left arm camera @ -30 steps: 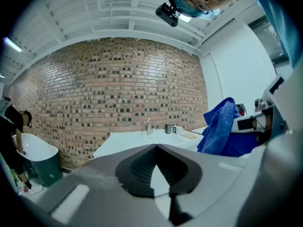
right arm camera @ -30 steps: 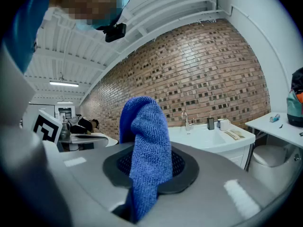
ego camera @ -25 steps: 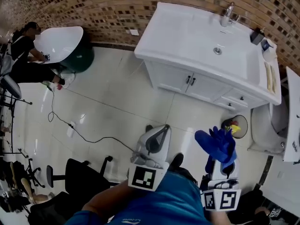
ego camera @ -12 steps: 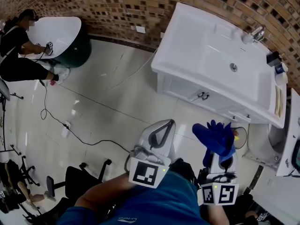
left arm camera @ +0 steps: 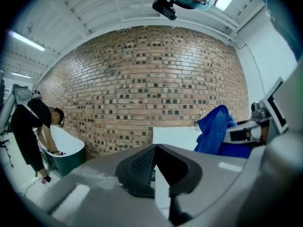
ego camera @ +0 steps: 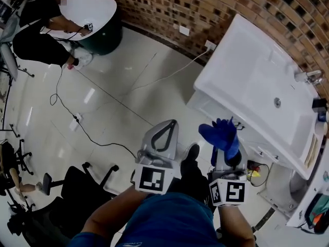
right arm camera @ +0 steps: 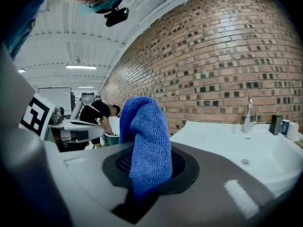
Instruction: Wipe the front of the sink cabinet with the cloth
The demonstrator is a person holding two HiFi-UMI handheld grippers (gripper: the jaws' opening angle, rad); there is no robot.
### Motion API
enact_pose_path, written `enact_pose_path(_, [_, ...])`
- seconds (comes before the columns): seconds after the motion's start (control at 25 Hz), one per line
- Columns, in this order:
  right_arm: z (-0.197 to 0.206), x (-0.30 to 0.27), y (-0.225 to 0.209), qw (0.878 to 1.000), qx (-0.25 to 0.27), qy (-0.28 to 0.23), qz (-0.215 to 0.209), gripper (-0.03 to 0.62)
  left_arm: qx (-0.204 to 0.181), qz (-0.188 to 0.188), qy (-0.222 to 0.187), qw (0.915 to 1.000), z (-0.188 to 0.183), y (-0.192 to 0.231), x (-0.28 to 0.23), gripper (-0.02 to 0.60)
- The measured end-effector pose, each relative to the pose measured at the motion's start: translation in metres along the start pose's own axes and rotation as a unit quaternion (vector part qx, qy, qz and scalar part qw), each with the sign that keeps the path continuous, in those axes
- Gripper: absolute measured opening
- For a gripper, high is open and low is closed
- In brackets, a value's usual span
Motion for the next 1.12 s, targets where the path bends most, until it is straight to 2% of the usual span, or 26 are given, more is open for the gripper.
enact_pose_path(0.16, [0.025,-0.054,-0.001,0.999,0.011,0.03,-0.039,0.075,0.046,-0.065,0.01,0.9967,0.015,0.011,-0.014,0.005])
enact_pose_path(0.32, [0.052,-0.097,0.0,0.995,0.038,0.058,-0.076,0.075,0.071,-0.109,0.008,0.9915,0.022,0.011,-0.024,0.005])
enact_pose_path(0.4, [0.067,-0.12,0.003,0.992,0.047,0.072,-0.09,0.075,0.078,-0.118,0.01,0.9899,0.027,0.011,-0.03,0.005])
enact_pose_path(0.56, [0.105,-0.164,0.011,0.989,0.058,0.106,-0.09,0.075,0.053,-0.105,0.033,0.9925,0.052,0.018,-0.047,0.005])
enact_pose_path(0.64, [0.127,-0.184,0.013,0.987,0.07,0.121,-0.084,0.075,0.051,-0.1,0.04,0.9929,0.067,0.023,-0.057,0.005])
enact_pose_path(0.84, [0.167,-0.227,0.016,0.987,0.048,0.147,-0.039,0.075,0.047,-0.084,0.063,0.9934,0.099,0.036,-0.066,0.005])
enact_pose_path(1.0, [0.192,-0.255,0.003,0.985,0.058,0.163,0.003,0.075,0.097,-0.088,0.066,0.9892,0.121,0.045,-0.072,0.005])
enact_pose_path(1.12, [0.2,-0.263,-0.01,0.984,0.052,0.166,0.04,0.075,0.124,-0.073,0.07,0.987,0.132,0.046,-0.078,0.005])
Point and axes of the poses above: the fingertips, and each gripper's own axes: x backward along the fingers, y to its left, z out of its underside, the point moved 6 cm from there along x, backward along the fingers, and after that the axes turned 1 degree about x, right-handed, at the moved point
